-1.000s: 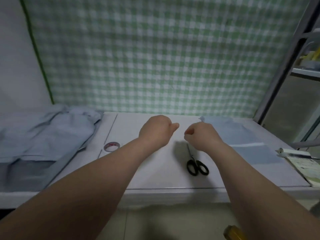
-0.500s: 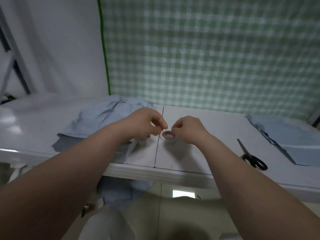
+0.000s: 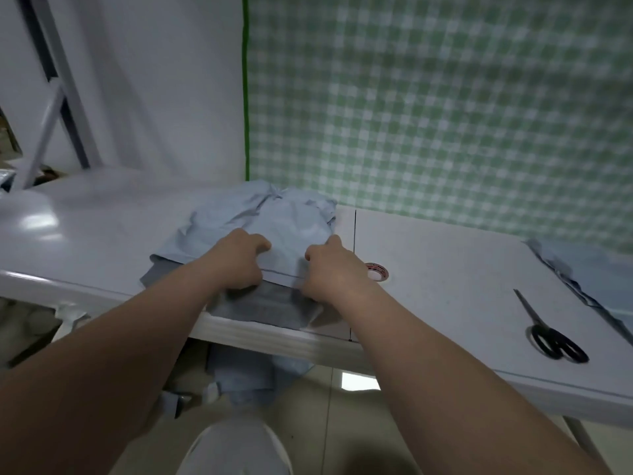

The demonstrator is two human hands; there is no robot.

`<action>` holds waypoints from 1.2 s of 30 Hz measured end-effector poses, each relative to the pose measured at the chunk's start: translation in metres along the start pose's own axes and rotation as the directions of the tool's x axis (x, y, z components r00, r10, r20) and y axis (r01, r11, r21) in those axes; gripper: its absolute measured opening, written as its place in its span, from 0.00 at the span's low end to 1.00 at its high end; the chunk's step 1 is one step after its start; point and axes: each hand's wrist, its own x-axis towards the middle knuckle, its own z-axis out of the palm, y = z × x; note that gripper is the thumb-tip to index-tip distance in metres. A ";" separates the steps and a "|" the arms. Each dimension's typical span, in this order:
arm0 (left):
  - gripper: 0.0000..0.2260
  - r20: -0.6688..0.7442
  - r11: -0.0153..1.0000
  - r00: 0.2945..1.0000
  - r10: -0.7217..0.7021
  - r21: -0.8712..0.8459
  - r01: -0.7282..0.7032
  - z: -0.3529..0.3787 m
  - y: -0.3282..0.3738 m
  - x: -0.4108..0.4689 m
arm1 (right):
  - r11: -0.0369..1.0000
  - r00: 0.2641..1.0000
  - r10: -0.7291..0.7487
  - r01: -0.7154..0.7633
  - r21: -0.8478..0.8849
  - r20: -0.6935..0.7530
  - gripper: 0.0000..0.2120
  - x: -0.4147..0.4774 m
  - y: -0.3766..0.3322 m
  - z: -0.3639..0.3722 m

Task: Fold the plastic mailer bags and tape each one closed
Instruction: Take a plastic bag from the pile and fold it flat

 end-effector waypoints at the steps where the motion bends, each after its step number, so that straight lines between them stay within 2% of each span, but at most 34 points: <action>1: 0.29 0.004 1.000 1.000 -0.006 0.014 0.006 0.004 -0.003 0.004 | 1.000 1.000 -0.009 0.008 -0.028 -0.024 0.20 0.001 -0.001 0.001; 6: 0.25 -0.067 0.997 0.998 -0.017 0.079 0.022 0.017 -0.005 0.013 | 0.995 0.993 -0.080 0.075 -0.067 -0.086 0.15 0.001 -0.001 0.000; 10: 0.13 -0.216 1.000 0.976 -0.016 0.014 0.019 0.018 -0.004 0.012 | 0.997 0.984 -0.059 0.050 -0.057 -0.168 0.06 0.004 -0.001 -0.012; 13: 0.12 -0.312 0.997 0.950 -0.021 -0.075 -0.003 0.014 -0.001 0.016 | 0.999 0.967 -0.017 0.025 0.026 -0.256 0.13 0.012 0.004 -0.022; 15: 0.16 -0.325 0.958 0.944 -0.056 -0.284 -0.040 0.002 0.010 0.018 | 0.991 0.943 0.002 0.044 0.130 -0.334 0.09 0.016 0.007 -0.031; 16: 0.16 -0.313 0.892 0.944 -0.099 -0.450 -0.055 -0.007 0.018 0.021 | 0.980 0.933 0.021 0.052 0.192 -0.359 0.11 0.018 0.010 -0.037; 17: 0.15 -0.265 0.767 0.951 -0.158 -0.639 -0.051 -0.016 0.026 0.023 | 0.964 0.927 0.052 0.050 0.260 -0.371 0.13 0.021 0.012 -0.042; 18: 0.14 -0.207 0.602 0.957 -0.201 -0.797 -0.047 -0.026 0.035 0.024 | 0.943 0.924 0.087 0.045 0.329 -0.373 0.14 0.023 0.016 -0.048; 19: 0.12 -0.149 0.440 0.961 -0.234 -0.898 -0.033 -0.035 0.042 0.026 | 0.918 0.917 0.122 0.042 0.395 -0.381 0.14 0.025 0.020 -0.054; 20: 0.10 -0.111 0.336 0.963 -0.245 -0.942 -0.023 -0.044 0.049 0.029 | 0.891 0.907 0.159 0.039 0.452 -0.391 0.14 0.027 0.025 -0.061; 21: 0.10 -0.105 0.303 0.965 -0.241 -0.953 -0.028 -0.052 0.057 0.031 | 0.869 0.891 0.191 0.042 0.493 -0.412 0.14 0.028 0.030 -0.067; 28: 0.06 -0.156 0.288 0.972 -0.178 -0.952 -0.100 -0.086 0.119 0.046 | 0.840 0.713 0.310 0.105 0.533 -0.629 0.13 0.025 0.084 -0.117; 32: 0.09 -0.095 0.287 0.994 -0.053 -0.955 -0.076 -0.085 0.164 0.054 | 0.831 0.638 0.403 0.045 0.554 -0.657 0.10 0.020 0.123 -0.133; 36: 0.13 -0.090 0.316 0.996 0.014 -0.945 -0.090 -0.076 0.207 0.063 | 0.804 0.573 0.498 -0.023 0.595 -0.651 0.14 0.014 0.163 -0.138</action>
